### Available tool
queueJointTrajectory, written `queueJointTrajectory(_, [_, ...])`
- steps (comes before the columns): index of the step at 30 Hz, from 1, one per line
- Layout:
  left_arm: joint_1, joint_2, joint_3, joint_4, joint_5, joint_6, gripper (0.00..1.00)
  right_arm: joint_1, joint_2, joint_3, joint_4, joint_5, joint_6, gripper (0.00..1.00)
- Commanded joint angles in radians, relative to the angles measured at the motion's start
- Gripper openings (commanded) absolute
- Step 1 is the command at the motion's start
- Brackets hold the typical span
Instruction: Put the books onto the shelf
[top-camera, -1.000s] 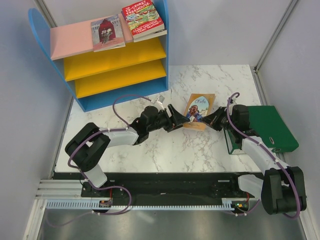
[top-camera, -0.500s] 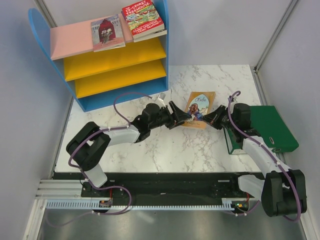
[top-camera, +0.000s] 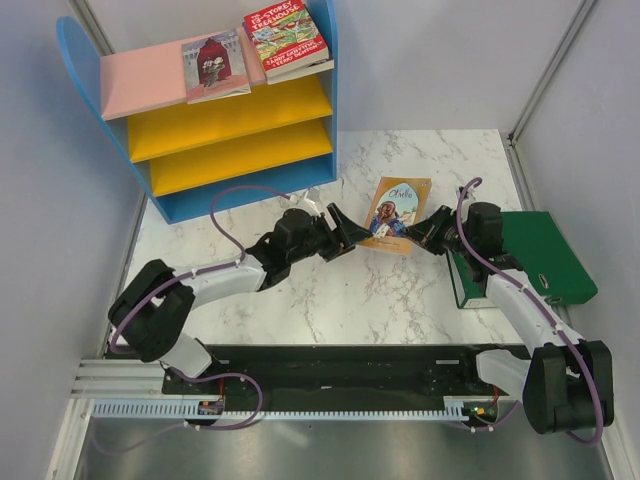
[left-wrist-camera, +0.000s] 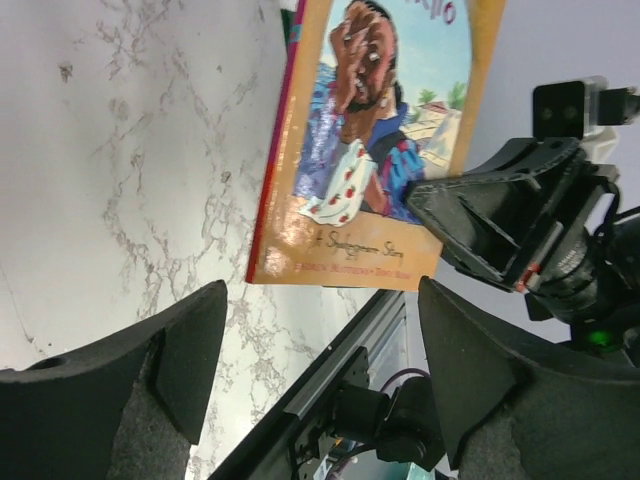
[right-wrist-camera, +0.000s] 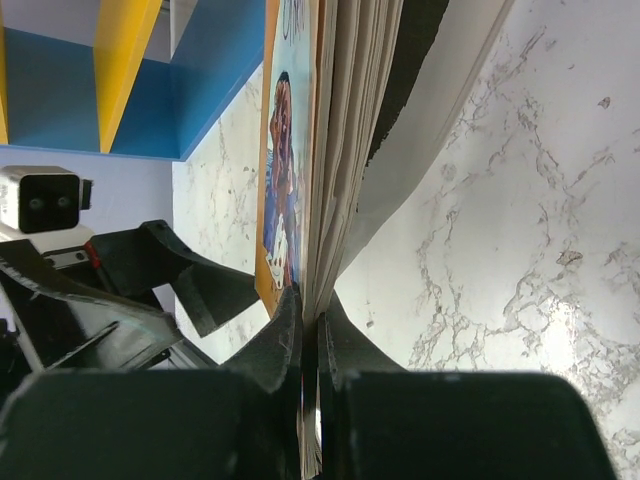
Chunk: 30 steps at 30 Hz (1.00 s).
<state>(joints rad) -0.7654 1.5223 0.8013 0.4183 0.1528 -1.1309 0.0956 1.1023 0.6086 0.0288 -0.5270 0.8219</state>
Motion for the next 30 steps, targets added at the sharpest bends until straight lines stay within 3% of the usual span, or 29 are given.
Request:
queueJointTrajectory(1, [-0.006, 0.079, 0.035, 0.065, 0.011, 0.022, 0.82, 0.003, -0.019, 0.039, 0.037, -0.021, 0.0, 0.04])
queueJointTrajectory(6, [-0.014, 0.124, 0.056, 0.132, 0.024, 0.02, 0.79, 0.001, -0.022, 0.039, 0.04, -0.028, 0.006, 0.04])
queueJointTrajectory(9, [-0.015, 0.141, 0.052, 0.195, 0.024, 0.016, 0.71, 0.003, -0.015, 0.037, 0.054, -0.044, 0.019, 0.04])
queueJointTrajectory(10, [-0.015, 0.147, 0.05, 0.21, 0.025, 0.016, 0.56, 0.003, -0.013, 0.031, 0.065, -0.047, 0.023, 0.04])
queueJointTrajectory(11, [-0.014, 0.151, 0.049, 0.227, 0.031, 0.014, 0.49, 0.003, -0.013, 0.028, 0.066, -0.053, 0.028, 0.04])
queueJointTrajectory(15, [-0.015, 0.182, 0.067, 0.283, 0.05, 0.003, 0.38, 0.004, -0.007, 0.013, 0.075, -0.065, 0.034, 0.05])
queueJointTrajectory(17, [-0.015, 0.185, 0.068, 0.297, 0.047, -0.001, 0.25, 0.001, -0.004, 0.008, 0.079, -0.077, 0.033, 0.04])
queueJointTrajectory(18, [-0.015, 0.18, 0.07, 0.297, 0.045, -0.001, 0.09, 0.004, -0.001, 0.003, 0.079, -0.08, 0.03, 0.04])
queueJointTrajectory(19, [-0.015, 0.177, 0.07, 0.298, 0.048, 0.0, 0.02, 0.003, 0.001, 0.002, 0.079, -0.083, 0.028, 0.05])
queueJointTrajectory(20, [-0.015, 0.17, 0.068, 0.295, 0.047, 0.002, 0.02, 0.003, 0.004, 0.0, 0.077, -0.084, 0.019, 0.08])
queueJointTrajectory(21, [-0.015, 0.148, 0.064, 0.286, 0.047, 0.005, 0.02, 0.003, 0.007, 0.002, 0.072, -0.08, 0.014, 0.12])
queueJointTrajectory(22, [-0.015, 0.135, 0.055, 0.28, 0.042, 0.008, 0.02, 0.003, 0.007, 0.002, 0.059, -0.077, 0.008, 0.31])
queueJointTrajectory(25, [-0.011, 0.047, 0.039, 0.196, 0.019, 0.02, 0.02, 0.003, 0.008, 0.002, 0.03, -0.038, -0.012, 0.64])
queueJointTrajectory(28, [0.003, -0.074, 0.047, 0.064, -0.019, 0.052, 0.02, 0.003, -0.007, -0.006, 0.002, 0.007, -0.029, 0.8])
queueJointTrajectory(30, [0.029, -0.132, 0.079, -0.011, -0.027, 0.088, 0.02, 0.001, -0.03, -0.023, -0.004, 0.036, -0.035, 0.85])
